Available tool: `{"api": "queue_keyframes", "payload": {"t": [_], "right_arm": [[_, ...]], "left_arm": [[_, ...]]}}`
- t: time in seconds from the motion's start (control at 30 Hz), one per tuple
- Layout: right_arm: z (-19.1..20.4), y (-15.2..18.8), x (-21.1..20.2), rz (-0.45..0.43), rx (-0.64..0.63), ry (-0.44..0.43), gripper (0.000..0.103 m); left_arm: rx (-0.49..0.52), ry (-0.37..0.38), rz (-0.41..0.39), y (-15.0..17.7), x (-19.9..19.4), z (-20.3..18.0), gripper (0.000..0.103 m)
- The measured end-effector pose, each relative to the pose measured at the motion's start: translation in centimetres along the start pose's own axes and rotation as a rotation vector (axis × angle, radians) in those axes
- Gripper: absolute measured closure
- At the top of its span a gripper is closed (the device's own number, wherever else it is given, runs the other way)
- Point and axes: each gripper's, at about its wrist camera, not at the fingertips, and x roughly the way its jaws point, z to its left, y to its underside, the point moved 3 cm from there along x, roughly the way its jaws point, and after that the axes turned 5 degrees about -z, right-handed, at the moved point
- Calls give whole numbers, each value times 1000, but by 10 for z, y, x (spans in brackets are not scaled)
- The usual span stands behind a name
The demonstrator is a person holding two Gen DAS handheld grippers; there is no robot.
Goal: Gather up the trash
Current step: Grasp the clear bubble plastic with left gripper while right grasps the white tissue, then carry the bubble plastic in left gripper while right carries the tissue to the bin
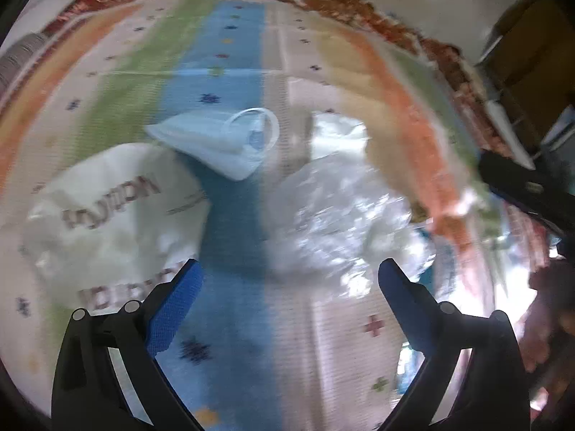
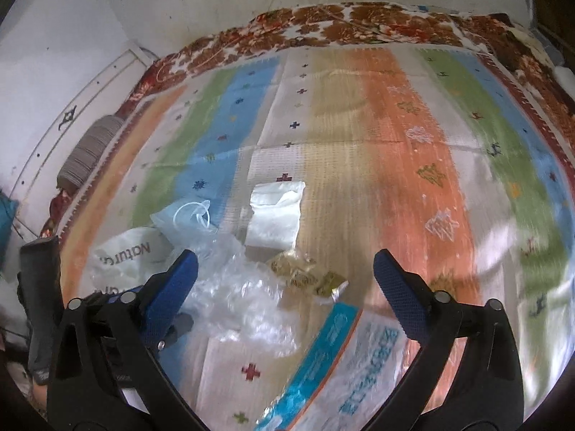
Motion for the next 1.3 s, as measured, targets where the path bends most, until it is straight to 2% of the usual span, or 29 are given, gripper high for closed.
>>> {"api": "queue_keyframes", "payload": {"t": [0.03,0.13,0.27,0.3,0.33,0.37,0.4,0.5,0.67,0.73,0.77,0.87,0.9,0.93,1.0,1.1,1.3], "right_arm": [[1,-2,4,6,-8,3,14],[2,-13,22,26,-36,42,14],[7,-18,48,60,-46,49,15],[10,-19,54,70,-57,51,15],[13,-21,62,76,-75,54,16],[15,-22,66,76,-89,58,19],[17,-24,71,75,-99,62,19],[19,-27,92,101,-92,69,24],[25,-19,122,156,-123,113,29],[26,-17,130,175,-129,108,44],[25,-15,137,194,-142,127,54],[27,-9,147,221,-174,166,60],[28,-8,147,216,-184,169,70],[29,-6,146,209,-188,178,74],[28,-6,144,195,-186,185,93],[22,-3,136,180,-161,158,99],[18,-1,114,141,-146,136,101]], "left_arm": [[0,27,-2,-1,2,-1,8],[24,6,-3,-1,11,-2,17],[52,30,4,2,24,-2,38],[45,71,13,4,27,-1,56],[36,107,32,5,29,0,68],[31,126,46,6,30,2,84],[44,124,43,7,27,4,89],[111,132,27,9,13,1,92],[131,102,48,14,3,9,94],[132,99,55,16,1,14,94],[126,97,58,16,1,16,94],[106,100,58,16,1,20,94],[104,99,56,16,1,22,94],[102,97,55,16,2,23,94],[99,89,50,14,3,23,94],[93,80,48,14,3,22,94],[88,55,38,11,-5,18,95]]}}
